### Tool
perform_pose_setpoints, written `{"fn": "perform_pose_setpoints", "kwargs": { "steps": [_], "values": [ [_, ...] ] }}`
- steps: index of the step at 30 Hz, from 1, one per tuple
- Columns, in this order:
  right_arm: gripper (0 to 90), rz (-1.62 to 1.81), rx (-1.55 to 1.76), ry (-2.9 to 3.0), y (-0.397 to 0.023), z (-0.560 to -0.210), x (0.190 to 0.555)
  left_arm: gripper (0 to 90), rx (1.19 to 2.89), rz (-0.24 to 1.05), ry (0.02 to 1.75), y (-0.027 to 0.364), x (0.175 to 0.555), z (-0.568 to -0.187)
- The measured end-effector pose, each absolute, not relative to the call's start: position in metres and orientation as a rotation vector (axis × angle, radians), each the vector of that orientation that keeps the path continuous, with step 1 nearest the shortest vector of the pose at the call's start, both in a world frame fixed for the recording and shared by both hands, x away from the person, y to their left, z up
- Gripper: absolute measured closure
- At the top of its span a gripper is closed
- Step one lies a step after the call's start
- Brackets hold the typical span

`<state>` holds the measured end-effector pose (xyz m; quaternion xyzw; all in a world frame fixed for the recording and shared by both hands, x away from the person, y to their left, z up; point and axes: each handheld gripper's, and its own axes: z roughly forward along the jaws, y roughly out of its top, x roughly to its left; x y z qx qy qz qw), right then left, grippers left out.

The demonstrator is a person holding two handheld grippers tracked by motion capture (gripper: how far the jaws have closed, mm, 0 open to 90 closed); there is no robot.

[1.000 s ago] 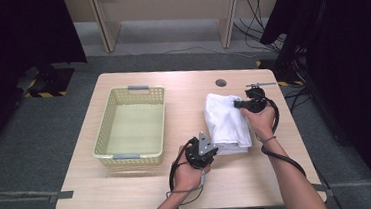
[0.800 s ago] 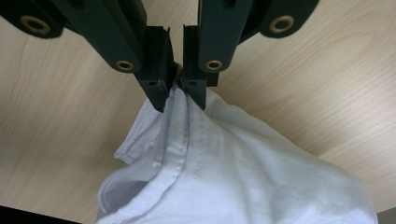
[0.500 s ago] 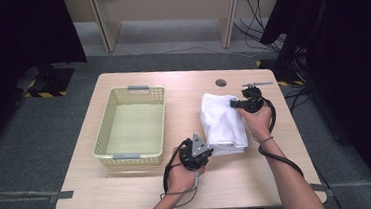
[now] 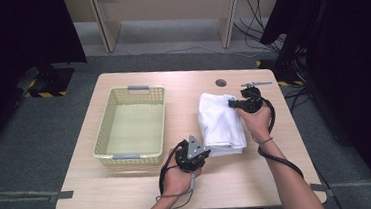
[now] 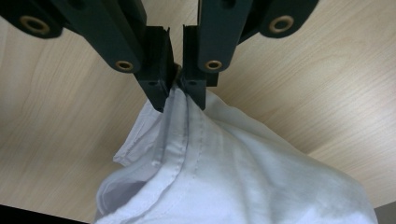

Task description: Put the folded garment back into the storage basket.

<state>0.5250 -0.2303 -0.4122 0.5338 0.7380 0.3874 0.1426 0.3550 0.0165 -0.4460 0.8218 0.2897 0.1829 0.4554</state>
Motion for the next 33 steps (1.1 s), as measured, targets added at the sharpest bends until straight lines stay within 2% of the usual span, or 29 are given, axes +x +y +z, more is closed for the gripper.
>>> {"fn": "perform_pose_setpoints", "kwargs": {
  "steps": [33],
  "values": [
    [84.5, 1.153, 1.52, 2.15, -0.214, -0.405, 0.521, 84.0, 2.0, 0.458, 0.729, 0.037, 0.347, -0.441]
  ]
}}
